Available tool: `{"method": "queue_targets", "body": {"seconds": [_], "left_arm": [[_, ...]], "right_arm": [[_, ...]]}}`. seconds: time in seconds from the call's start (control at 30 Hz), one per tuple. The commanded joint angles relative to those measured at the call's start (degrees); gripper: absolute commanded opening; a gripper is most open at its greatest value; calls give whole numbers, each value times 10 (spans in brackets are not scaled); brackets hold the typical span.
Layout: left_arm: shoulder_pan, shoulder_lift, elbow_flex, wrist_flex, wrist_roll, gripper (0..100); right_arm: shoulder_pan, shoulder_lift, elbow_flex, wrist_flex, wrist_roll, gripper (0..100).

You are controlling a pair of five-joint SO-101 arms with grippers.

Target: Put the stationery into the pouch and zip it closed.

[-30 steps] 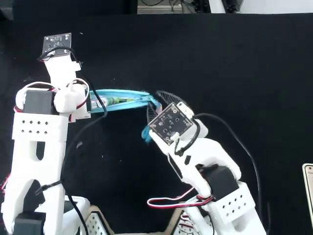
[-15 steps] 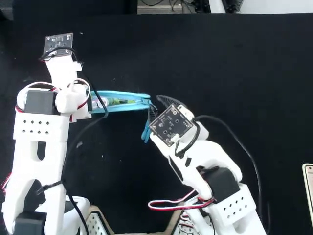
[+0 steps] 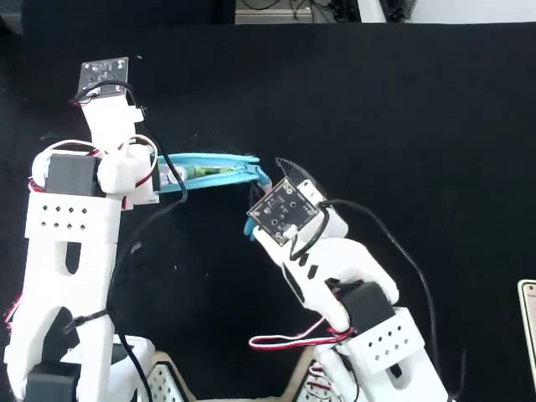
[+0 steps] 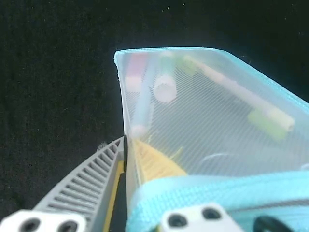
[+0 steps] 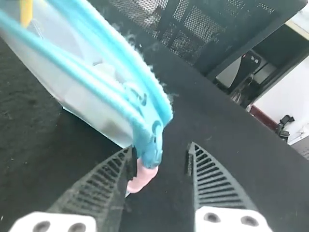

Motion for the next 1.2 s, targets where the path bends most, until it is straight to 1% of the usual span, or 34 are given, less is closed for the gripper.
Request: {"method": "queue_targets", "body": {"seconds": [0.0,0.07,0.2,0.3,0.47,0.7,0.97,1.03,1.17], "left_arm": [[4,3,28,5,2,30],[4,3,28,4,2,30],[4,3,28,4,2,30],[4,3,28,5,2,30],[4,3,28,5,2,30],[4,3,28,5,2,30],[4,3,28,6,1,30],[4,3,28,6,1,30],[4,2,25,5,0,30]], "right_arm": [[9,-2,-39,-3,-6,169],[7,-2,-42,-1,-6,149],[10,-2,-36,-3,-5,42],[11,-2,-38,-3,-4,11],[11,-8,-65,1,-5,11],[11,-86,-61,10,-2,11],[11,-88,-43,13,-2,11],[10,-90,-65,31,-5,11],[-15,-93,-131,110,-6,11]]}}
